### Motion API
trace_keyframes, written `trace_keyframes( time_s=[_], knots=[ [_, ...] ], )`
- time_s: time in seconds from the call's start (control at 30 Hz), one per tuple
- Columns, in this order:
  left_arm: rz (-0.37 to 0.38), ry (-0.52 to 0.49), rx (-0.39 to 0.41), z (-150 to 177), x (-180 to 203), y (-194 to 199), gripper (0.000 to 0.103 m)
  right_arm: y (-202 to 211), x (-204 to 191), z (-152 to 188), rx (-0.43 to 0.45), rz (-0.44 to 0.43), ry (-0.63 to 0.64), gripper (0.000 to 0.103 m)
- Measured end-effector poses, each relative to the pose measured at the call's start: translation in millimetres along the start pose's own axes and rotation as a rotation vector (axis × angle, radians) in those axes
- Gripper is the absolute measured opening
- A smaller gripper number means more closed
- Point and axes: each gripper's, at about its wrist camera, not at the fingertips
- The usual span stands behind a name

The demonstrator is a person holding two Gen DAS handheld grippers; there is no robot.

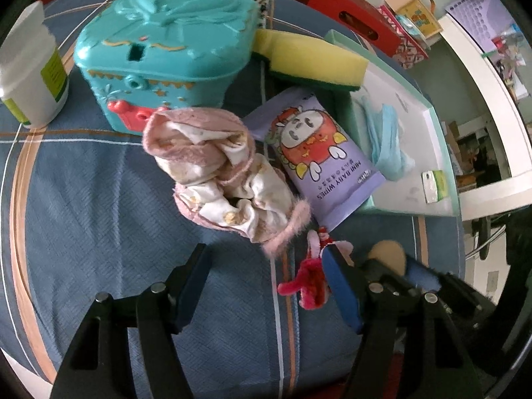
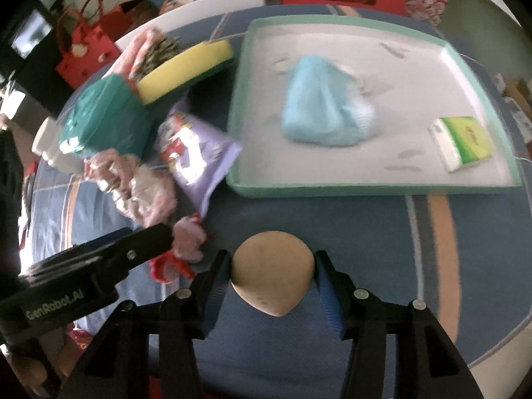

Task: Organize soft objects
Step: 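Grasp the red plush toy with the left gripper while the right gripper grasps the beige makeup sponge, then carry the plush toy and makeup sponge into the tray and release both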

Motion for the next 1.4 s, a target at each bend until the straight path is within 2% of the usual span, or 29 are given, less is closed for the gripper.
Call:
trace_keyframes(
  time_s=[0.2, 0.27, 0.3, 0.43, 0.6, 0.8, 0.93, 1.17, 1.33, 1.4],
  knots=[
    [-0.048, -0.111, -0.027, 0, 26, -11, 0.070, 19, 29, -4, 0.042, 0.009, -0.052, 0.054],
    [-0.048, -0.143, -0.034, -1, 35, -14, 0.067, 23, 39, -6, 0.046, 0.012, -0.065, 0.054],
    [-0.039, -0.162, -0.039, -1, 40, -16, 0.061, 24, 44, -7, 0.048, 0.019, -0.073, 0.054],
    [-0.014, -0.212, -0.053, -1, 53, -22, 0.046, 31, 58, -8, 0.056, 0.023, -0.091, 0.054],
    [0.056, -0.226, -0.072, -1, 63, -30, 0.022, 37, 65, -7, 0.056, 0.014, -0.106, 0.054],
    [0.085, -0.218, -0.041, 0, 63, -27, 0.020, 35, 62, -6, 0.060, 0.015, -0.105, 0.054],
    [0.099, -0.215, 0.010, 8, 52, -4, 0.020, 38, 47, 1, 0.102, 0.017, -0.095, 0.054],
    [0.022, -0.307, 0.132, -6, 58, 39, 0.020, 65, 35, -2, 0.205, 0.007, -0.089, 0.054],
    [-0.008, -0.326, 0.210, -35, 67, 65, 0.020, 87, 22, -28, 0.268, 0.008, -0.065, 0.054],
    [-0.043, -0.346, 0.239, -48, 72, 74, 0.020, 94, 16, -41, 0.300, 0.011, -0.056, 0.054]
  ],
)
Point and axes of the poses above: each gripper's, at about its wrist camera, not at the fingertips, and y roughly against the way its jaws point, x to its right, z to its underside, and after that the axes turned 6 degrees about -y, right-handed
